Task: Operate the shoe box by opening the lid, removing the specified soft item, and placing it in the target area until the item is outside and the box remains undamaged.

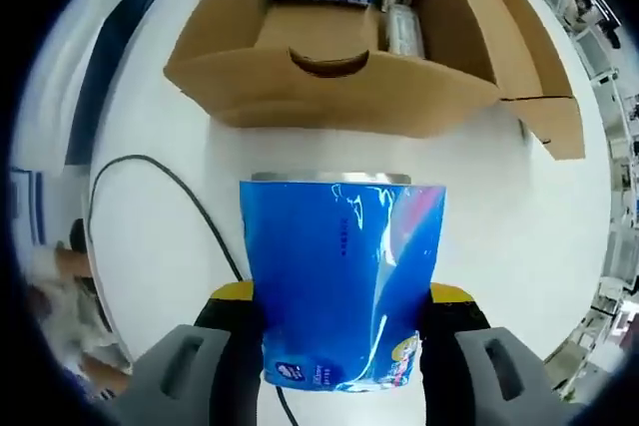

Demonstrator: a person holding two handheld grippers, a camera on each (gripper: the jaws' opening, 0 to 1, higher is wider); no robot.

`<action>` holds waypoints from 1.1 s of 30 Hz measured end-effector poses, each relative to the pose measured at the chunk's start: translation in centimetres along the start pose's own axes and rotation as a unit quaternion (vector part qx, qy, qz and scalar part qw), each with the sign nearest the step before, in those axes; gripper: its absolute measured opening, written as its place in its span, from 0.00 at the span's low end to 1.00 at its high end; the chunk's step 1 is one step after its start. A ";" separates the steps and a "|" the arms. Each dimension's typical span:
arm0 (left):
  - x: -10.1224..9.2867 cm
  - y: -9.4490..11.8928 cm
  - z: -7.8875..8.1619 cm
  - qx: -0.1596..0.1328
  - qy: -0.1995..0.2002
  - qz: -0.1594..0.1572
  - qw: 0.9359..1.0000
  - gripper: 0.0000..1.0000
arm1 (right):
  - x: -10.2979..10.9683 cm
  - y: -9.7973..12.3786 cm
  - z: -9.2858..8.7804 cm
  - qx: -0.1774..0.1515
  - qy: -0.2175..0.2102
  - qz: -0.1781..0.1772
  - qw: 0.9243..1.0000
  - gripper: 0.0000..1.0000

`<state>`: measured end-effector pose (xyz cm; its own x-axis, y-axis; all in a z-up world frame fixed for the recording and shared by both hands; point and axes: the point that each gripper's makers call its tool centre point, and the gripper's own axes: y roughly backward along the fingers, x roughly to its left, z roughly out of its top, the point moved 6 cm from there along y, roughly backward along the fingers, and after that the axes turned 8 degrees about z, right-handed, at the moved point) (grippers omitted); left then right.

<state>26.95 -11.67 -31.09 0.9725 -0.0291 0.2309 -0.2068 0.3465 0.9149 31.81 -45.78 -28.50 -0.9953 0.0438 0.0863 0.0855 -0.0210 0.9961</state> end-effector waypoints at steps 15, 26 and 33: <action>0.1 -0.1 0.1 0.001 0.001 -0.002 1.000 0.01 | -0.1 -0.2 0.0 0.008 -0.004 0.005 1.000 0.64; 0.1 -0.1 0.0 0.001 0.001 -0.003 1.000 0.01 | 0.0 -0.4 0.2 0.008 -0.005 -0.002 1.000 0.70; 0.1 0.0 0.1 0.001 0.001 -0.003 1.000 0.01 | -0.6 0.9 -0.2 -0.021 -0.030 -0.020 0.999 0.77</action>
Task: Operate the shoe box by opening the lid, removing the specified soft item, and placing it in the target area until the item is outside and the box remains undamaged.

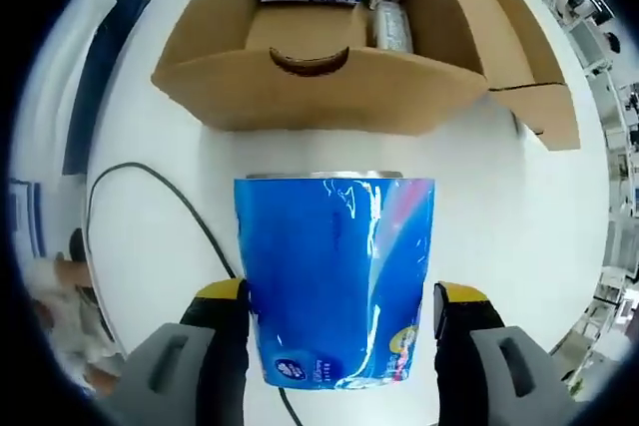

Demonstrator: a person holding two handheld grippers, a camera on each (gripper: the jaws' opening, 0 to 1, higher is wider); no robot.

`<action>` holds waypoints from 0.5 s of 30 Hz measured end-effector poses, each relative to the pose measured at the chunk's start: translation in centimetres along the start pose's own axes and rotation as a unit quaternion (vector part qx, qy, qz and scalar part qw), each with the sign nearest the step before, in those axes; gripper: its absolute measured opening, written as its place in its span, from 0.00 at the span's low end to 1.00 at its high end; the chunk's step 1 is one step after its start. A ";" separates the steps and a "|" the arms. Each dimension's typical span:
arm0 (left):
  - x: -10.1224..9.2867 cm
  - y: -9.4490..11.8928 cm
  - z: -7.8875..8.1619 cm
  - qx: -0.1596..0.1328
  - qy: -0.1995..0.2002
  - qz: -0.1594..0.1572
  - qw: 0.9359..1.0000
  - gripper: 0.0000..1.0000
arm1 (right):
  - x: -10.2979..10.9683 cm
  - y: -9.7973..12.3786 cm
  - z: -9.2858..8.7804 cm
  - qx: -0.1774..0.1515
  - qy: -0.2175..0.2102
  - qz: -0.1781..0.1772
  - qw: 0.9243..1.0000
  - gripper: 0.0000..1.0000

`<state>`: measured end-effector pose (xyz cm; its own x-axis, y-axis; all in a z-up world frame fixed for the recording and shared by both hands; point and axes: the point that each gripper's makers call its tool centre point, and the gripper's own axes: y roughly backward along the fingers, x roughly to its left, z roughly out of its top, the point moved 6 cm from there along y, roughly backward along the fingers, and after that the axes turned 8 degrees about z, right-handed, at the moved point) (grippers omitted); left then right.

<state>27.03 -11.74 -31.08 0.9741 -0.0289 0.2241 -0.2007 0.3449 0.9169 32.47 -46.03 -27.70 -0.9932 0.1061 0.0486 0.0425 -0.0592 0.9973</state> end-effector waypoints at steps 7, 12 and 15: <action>0.0 0.0 0.1 0.001 0.000 0.001 1.000 0.01 | 0.3 1.5 -0.2 -0.012 -0.007 -0.016 1.000 0.80; -0.1 0.1 0.1 0.000 -0.001 0.003 1.000 0.01 | 0.3 2.8 0.4 -0.033 -0.023 -0.037 0.999 0.84; 0.0 0.1 0.1 0.001 -0.002 0.003 1.000 0.01 | 0.7 3.7 0.8 -0.044 -0.029 -0.045 0.998 0.87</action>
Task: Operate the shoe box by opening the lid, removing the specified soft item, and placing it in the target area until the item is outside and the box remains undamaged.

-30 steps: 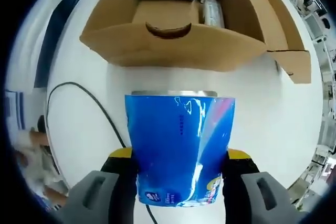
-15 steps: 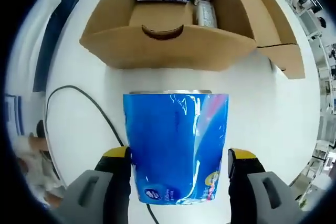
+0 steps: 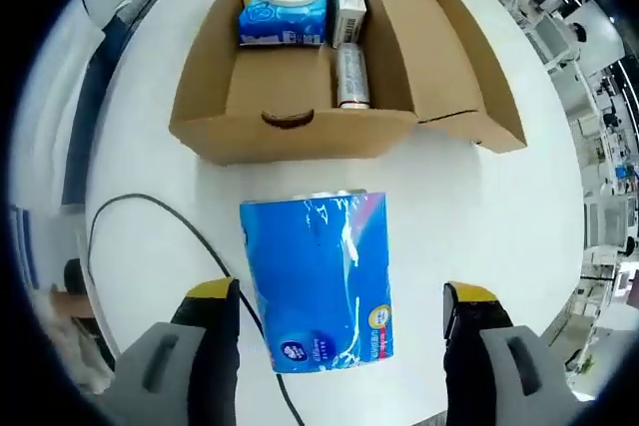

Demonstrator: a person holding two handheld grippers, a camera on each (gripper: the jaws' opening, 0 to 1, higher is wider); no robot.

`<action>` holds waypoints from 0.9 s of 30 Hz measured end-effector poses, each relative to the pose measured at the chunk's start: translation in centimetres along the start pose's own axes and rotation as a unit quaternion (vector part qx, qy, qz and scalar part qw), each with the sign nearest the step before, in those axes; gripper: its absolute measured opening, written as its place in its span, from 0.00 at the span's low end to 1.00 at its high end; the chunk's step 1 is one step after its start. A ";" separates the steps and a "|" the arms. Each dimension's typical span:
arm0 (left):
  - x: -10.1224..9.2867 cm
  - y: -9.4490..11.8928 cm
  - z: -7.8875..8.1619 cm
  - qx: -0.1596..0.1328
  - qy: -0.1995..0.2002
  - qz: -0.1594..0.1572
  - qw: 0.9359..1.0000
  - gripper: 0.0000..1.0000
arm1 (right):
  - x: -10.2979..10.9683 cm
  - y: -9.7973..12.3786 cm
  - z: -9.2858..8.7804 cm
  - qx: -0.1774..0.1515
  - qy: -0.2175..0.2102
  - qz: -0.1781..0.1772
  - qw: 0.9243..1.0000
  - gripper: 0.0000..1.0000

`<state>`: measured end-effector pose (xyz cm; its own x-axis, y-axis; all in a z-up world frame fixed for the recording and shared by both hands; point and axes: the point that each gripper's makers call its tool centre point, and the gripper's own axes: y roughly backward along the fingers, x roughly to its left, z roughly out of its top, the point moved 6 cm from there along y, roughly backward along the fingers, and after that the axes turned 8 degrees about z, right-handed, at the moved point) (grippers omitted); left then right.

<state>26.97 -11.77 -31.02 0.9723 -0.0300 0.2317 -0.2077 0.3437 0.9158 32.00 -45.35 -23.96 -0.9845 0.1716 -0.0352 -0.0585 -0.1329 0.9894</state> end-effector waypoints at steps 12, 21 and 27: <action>-0.1 0.0 0.0 -0.001 0.000 0.001 1.000 0.01 | 1.8 3.7 0.0 -0.031 -0.084 -0.048 0.995 0.86; -0.1 0.1 0.0 -0.001 -0.001 0.000 1.000 0.01 | 3.7 8.7 2.8 -0.075 -0.119 -0.100 0.985 0.84; -0.1 0.1 0.0 -0.003 -0.001 0.002 1.000 0.01 | 4.9 11.3 6.0 -0.118 -0.126 -0.131 0.976 0.78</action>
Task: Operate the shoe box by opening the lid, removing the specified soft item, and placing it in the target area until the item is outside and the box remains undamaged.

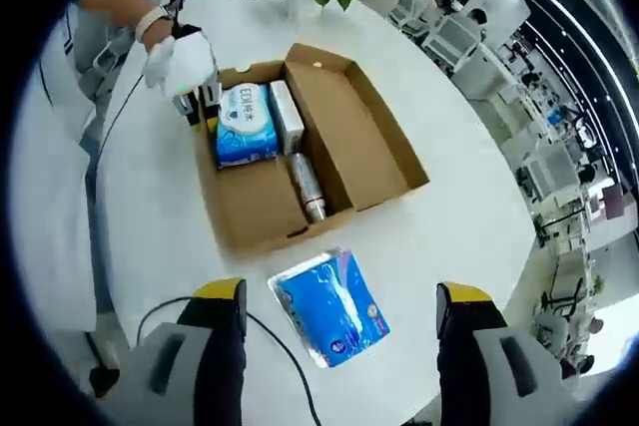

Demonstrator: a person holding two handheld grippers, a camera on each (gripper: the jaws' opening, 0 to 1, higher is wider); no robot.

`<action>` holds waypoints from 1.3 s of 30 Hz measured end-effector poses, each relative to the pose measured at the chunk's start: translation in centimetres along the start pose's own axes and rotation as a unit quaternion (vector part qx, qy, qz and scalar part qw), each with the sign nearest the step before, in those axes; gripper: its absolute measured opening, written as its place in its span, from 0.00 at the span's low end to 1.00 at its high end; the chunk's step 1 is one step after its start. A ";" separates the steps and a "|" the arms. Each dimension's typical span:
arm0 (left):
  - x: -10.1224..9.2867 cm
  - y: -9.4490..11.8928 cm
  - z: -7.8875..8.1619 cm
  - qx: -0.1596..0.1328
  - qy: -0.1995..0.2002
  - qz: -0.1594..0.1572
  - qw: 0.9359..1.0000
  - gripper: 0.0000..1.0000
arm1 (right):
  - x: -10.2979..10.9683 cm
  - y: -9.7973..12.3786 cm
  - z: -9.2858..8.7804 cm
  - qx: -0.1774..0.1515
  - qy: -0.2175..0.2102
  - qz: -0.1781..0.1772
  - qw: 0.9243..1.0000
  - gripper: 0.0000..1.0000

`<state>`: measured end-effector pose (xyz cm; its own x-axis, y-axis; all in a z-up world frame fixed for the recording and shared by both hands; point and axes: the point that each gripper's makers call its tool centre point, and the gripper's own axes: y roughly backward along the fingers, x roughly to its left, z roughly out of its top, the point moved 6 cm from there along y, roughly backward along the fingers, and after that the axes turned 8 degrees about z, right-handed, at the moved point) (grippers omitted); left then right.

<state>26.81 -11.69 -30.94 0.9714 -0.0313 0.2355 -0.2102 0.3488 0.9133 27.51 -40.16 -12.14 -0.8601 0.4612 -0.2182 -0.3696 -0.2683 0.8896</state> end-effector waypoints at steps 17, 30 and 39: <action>0.0 -0.1 -0.1 0.000 -0.001 0.000 1.000 0.01 | 3.2 -2.8 5.3 -0.014 0.046 -0.023 0.999 0.74; -0.1 -0.1 -0.2 0.000 -0.001 0.003 1.000 0.01 | 4.7 -7.1 6.2 0.000 0.103 -0.018 0.995 0.69; -0.1 -0.2 -0.2 0.000 0.000 0.005 1.000 0.01 | 5.4 -9.6 7.1 -0.015 0.109 -0.012 0.994 0.64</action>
<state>26.76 -11.52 -31.19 0.9694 -0.0282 0.2437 -0.2190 0.3484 0.9114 28.94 -29.09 -18.97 -0.9056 0.2740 -0.3239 -0.3983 -0.2865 0.8714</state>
